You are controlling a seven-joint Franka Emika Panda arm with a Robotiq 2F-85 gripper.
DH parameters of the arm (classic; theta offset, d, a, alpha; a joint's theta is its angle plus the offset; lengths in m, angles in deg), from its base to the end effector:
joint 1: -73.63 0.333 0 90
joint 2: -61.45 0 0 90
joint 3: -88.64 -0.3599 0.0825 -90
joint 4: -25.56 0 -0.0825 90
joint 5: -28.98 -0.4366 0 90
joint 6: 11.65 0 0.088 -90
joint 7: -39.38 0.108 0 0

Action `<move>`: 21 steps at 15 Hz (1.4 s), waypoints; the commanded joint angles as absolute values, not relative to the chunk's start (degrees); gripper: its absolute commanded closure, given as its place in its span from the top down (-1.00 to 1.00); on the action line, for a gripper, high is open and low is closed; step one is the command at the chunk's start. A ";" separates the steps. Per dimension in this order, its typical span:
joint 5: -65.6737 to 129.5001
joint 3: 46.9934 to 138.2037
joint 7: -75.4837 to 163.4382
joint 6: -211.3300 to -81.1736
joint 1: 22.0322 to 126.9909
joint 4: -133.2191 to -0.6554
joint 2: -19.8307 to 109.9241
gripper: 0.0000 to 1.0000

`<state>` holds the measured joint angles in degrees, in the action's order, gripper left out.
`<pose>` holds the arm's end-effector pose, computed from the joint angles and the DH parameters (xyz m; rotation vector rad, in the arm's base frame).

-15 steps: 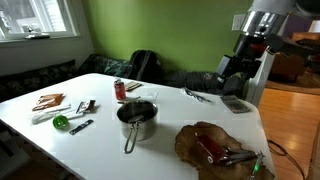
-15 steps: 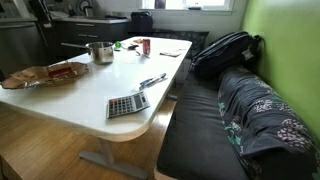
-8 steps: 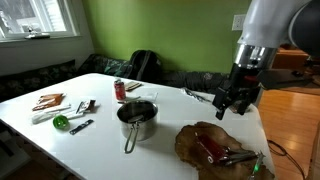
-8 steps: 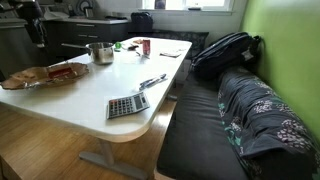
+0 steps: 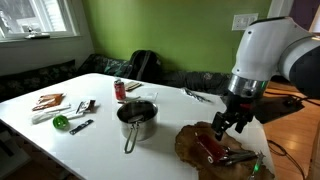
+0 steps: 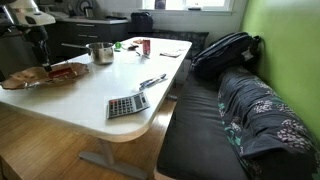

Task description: Put the red trailer toy on the table

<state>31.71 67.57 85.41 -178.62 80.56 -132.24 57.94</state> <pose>0.3692 0.2026 0.2030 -3.0420 0.4141 -0.1186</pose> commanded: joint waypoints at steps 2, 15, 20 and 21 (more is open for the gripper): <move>31.64 66.88 78.33 -187.14 79.41 -129.07 47.65 1.00; 16.59 67.08 61.77 -189.23 80.79 -124.79 42.11 -0.42; 11.32 58.79 61.47 -194.80 74.06 -129.90 54.62 -0.42; 10.20 58.96 62.16 -195.12 73.06 -130.06 56.74 -0.42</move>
<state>13.31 61.63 60.75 -193.17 77.07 -125.84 47.47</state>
